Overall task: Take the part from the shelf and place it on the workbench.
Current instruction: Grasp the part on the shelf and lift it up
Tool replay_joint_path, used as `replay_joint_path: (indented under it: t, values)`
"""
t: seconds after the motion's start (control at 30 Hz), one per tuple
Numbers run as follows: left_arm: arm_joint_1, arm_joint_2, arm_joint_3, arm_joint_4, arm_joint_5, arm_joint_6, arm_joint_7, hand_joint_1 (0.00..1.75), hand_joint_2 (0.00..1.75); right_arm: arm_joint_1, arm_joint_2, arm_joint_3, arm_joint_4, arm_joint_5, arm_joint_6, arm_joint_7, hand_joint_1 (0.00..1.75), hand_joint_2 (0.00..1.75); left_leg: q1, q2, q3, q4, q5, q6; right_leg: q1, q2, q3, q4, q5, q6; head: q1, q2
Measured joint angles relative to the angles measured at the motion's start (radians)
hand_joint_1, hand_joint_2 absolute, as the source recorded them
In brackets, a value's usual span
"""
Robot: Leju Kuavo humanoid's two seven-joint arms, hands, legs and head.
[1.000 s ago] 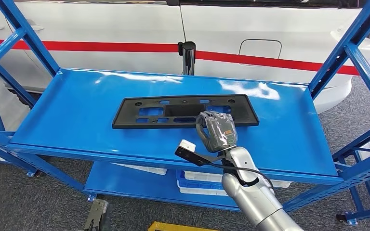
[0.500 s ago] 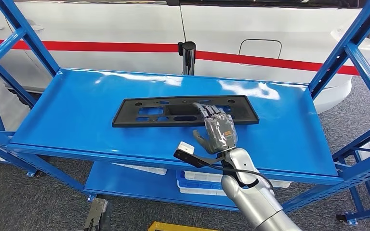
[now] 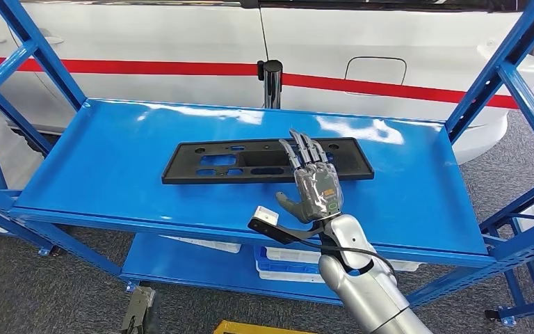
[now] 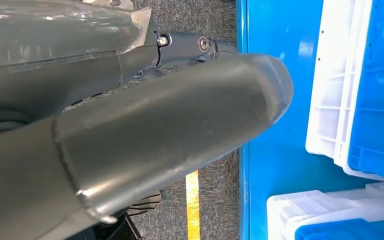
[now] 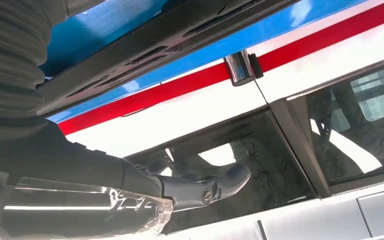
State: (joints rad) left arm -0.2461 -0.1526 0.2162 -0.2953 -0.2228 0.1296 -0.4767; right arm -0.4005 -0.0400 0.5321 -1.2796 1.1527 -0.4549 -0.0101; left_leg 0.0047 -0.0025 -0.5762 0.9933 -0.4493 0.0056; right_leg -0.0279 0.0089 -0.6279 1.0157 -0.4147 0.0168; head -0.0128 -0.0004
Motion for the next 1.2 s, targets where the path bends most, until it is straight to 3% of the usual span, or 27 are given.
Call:
replay_joint_path:
  t: [0.73,0.77,0.9,0.97,1.2]
  values:
    - [-0.005,-0.012,-0.018,0.000,0.000,-0.001,0.013,0.00,0.00,-0.122,0.089,0.000,0.294,0.029,0.025,0.057,0.00,1.75,0.000,0.000,0.000,0.000,0.000,0.000,0.000,0.000,0.000,0.000,0.000,0.000,0.000,0.000]
    - [-0.005,-0.012,-0.018,0.000,0.000,-0.001,0.013,0.00,0.00,-0.123,0.090,0.000,0.299,0.030,0.025,0.058,0.07,1.75,0.000,0.000,0.000,0.000,0.000,0.000,0.000,0.000,0.000,0.000,0.000,0.000,0.000,0.000]
    - [-0.005,-0.013,-0.018,0.000,0.000,-0.001,0.013,0.00,0.00,-0.132,0.096,0.000,0.319,0.034,0.021,0.065,1.54,1.75,0.000,0.000,0.001,0.000,0.000,0.000,0.000,0.000,0.000,0.000,0.000,0.000,0.000,0.000]
    - [-0.005,-0.015,-0.019,0.000,0.000,-0.001,0.014,0.00,0.00,-0.139,0.098,-0.001,0.334,0.040,0.013,0.068,1.67,1.75,0.000,0.000,0.000,0.000,0.000,0.000,0.000,0.000,0.000,0.000,0.000,0.000,0.000,0.000]
    - [-0.006,-0.016,-0.033,0.000,0.000,0.000,0.020,0.00,0.00,-0.148,0.104,-0.006,0.364,0.070,-0.013,0.069,1.74,1.75,0.000,0.000,0.001,0.000,0.000,0.000,0.000,0.000,0.000,0.000,0.000,0.000,0.000,0.000]
